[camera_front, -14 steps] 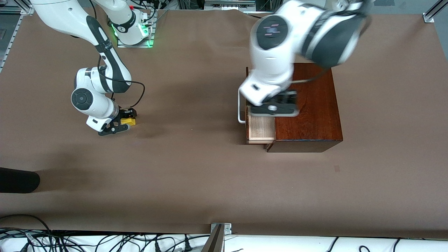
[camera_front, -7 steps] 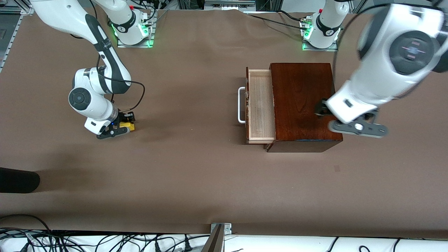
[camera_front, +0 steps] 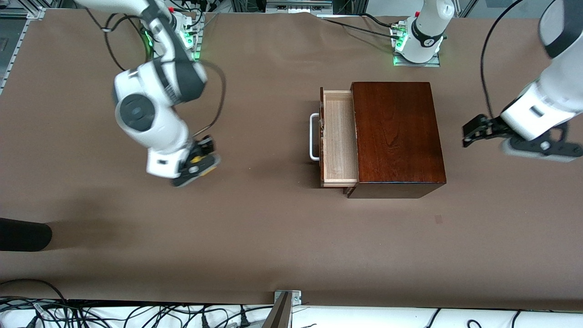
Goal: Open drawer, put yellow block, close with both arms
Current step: 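Grasp the yellow cube with the right gripper while the left gripper withdraws, then carry the yellow cube with the right gripper over the open drawer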
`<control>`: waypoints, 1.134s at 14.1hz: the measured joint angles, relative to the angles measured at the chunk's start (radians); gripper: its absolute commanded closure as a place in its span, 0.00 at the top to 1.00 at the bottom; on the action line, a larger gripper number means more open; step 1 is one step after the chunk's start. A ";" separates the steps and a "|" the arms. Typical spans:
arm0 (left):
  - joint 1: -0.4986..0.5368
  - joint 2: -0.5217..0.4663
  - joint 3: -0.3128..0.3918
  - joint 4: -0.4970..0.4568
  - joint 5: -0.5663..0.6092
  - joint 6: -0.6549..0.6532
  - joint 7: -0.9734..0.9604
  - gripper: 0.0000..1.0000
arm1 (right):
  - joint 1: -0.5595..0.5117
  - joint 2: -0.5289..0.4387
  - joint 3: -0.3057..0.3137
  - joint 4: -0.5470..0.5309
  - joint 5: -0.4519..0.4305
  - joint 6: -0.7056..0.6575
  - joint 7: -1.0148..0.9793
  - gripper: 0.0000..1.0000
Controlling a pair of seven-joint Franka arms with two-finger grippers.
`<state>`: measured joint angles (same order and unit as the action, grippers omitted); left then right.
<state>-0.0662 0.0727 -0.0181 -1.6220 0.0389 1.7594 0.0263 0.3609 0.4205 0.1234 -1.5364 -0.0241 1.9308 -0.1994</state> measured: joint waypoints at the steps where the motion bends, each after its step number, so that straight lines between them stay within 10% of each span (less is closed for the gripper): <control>1: 0.009 -0.043 0.004 -0.071 0.000 0.060 0.003 1.00 | 0.043 0.024 0.010 0.061 0.000 -0.007 -0.004 0.00; 9: 0.045 -0.101 0.026 -0.181 -0.001 0.057 0.003 1.00 | 0.449 0.164 0.020 0.304 -0.122 0.010 -0.039 0.00; 16: 0.041 -0.101 0.010 -0.171 -0.001 0.053 0.003 1.00 | 0.571 0.311 0.014 0.451 -0.127 0.012 -0.032 0.00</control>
<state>-0.0253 -0.0283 -0.0081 -1.7932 0.0376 1.8127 0.0290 0.9323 0.7317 0.1373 -1.0857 -0.1512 1.9427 -0.2312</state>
